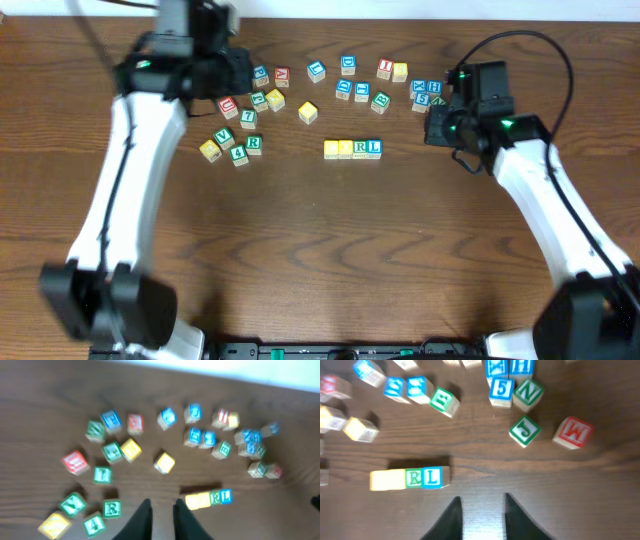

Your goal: Spell out CORL

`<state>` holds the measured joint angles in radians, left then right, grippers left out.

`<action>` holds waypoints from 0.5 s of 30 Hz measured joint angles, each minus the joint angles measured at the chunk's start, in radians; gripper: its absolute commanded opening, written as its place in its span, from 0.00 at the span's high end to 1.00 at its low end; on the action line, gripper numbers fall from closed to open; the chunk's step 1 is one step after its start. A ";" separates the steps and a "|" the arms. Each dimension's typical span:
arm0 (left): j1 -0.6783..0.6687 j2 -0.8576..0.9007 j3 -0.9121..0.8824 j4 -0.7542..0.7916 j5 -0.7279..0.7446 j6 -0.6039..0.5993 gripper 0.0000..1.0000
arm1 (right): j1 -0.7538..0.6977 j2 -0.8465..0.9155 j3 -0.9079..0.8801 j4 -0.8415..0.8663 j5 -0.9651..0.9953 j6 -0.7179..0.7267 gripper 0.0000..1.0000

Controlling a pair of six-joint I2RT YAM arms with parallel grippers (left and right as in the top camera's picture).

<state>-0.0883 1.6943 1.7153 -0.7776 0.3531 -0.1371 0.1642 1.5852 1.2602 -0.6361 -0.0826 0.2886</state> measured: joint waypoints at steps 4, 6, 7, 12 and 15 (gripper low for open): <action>0.051 -0.097 0.002 -0.024 -0.001 0.009 0.02 | 0.000 -0.114 0.000 -0.064 0.001 -0.018 0.43; 0.064 -0.113 0.002 -0.038 -0.002 0.006 0.02 | 0.000 -0.173 0.000 -0.097 0.002 -0.034 0.26; 0.066 -0.114 0.002 -0.040 -0.001 0.004 0.02 | 0.000 -0.197 0.000 -0.111 0.004 -0.036 0.17; 0.065 -0.110 0.002 -0.050 0.000 -0.001 0.02 | -0.001 -0.341 0.000 -0.165 0.047 -0.053 0.01; 0.065 -0.110 0.002 -0.051 0.000 -0.001 0.02 | -0.002 -0.422 0.000 -0.168 0.062 -0.055 0.01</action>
<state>-0.0231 1.5841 1.7176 -0.8284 0.3527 -0.1379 0.1623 1.1629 1.2602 -0.8043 -0.0208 0.2333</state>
